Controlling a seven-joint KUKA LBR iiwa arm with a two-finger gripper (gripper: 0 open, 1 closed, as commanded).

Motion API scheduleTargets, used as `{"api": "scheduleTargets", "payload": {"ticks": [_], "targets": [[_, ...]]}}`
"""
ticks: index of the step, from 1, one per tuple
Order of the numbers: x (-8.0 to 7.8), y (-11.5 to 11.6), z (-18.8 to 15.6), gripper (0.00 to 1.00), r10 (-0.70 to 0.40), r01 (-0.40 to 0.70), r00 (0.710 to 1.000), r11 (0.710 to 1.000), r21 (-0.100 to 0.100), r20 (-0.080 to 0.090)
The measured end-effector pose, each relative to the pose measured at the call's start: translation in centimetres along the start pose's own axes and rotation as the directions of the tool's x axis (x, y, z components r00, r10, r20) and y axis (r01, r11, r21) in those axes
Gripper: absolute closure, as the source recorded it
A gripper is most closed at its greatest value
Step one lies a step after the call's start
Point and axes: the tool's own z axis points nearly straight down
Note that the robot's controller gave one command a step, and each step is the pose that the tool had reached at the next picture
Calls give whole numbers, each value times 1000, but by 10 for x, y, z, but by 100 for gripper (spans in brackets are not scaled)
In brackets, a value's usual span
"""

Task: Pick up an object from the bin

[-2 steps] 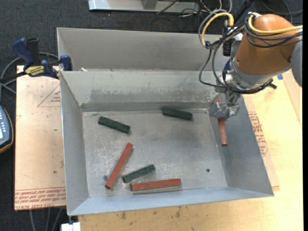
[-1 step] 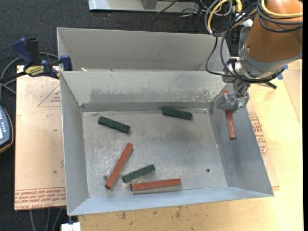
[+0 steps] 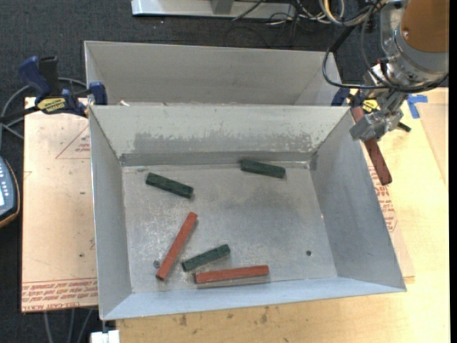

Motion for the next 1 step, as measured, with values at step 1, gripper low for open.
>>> {"api": "scheduleTargets", "payload": {"ticks": [1], "targets": [[-24,-24,9,100,29,-29,1000,1000,-4,4]]}}
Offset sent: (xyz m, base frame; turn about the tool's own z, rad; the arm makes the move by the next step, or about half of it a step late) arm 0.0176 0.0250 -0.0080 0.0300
